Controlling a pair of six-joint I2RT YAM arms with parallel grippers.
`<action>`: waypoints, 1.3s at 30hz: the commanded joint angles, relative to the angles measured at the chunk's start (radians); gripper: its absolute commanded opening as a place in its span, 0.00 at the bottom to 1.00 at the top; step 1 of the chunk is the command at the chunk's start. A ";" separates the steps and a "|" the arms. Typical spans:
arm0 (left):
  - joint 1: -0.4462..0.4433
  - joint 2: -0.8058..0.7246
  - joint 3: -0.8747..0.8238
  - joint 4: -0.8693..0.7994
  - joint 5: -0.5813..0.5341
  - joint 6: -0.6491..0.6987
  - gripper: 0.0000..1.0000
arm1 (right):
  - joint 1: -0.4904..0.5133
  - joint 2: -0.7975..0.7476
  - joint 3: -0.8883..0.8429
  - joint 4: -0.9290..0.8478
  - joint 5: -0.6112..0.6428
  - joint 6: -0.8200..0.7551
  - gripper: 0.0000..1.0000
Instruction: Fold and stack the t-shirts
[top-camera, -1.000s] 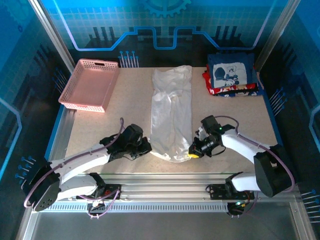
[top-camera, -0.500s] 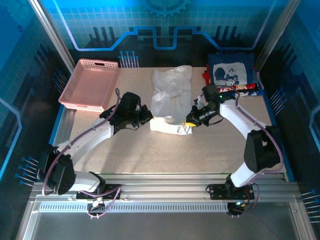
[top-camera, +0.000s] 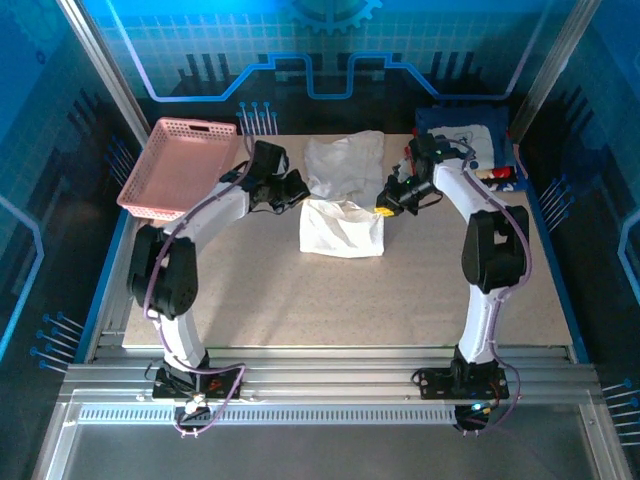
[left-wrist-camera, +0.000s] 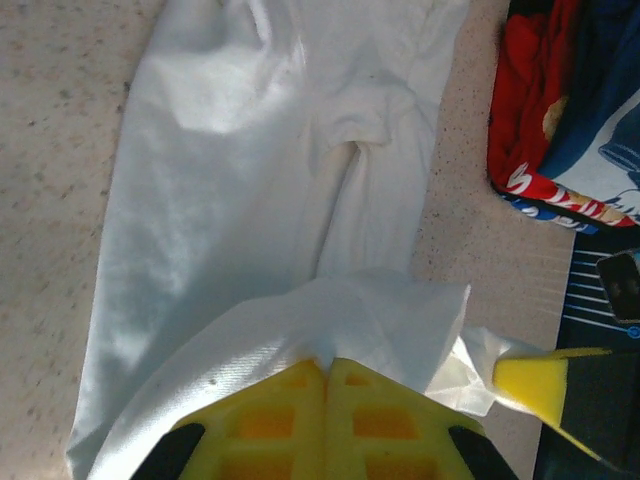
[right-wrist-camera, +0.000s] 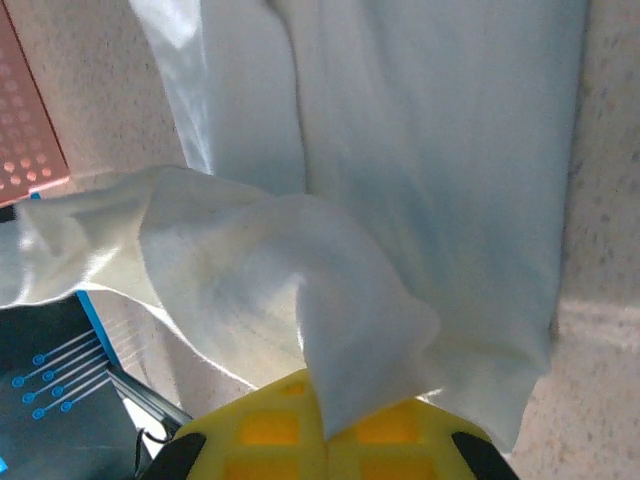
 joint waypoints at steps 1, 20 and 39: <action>0.029 0.085 0.076 -0.025 0.069 0.045 0.00 | -0.022 0.083 0.097 -0.064 0.002 -0.015 0.03; 0.088 0.319 0.584 -0.115 0.174 0.030 0.61 | -0.061 0.243 0.583 -0.038 0.005 0.026 0.55; 0.068 -0.233 -0.440 0.164 0.299 -0.016 0.69 | 0.046 -0.476 -0.628 0.362 -0.027 0.068 0.67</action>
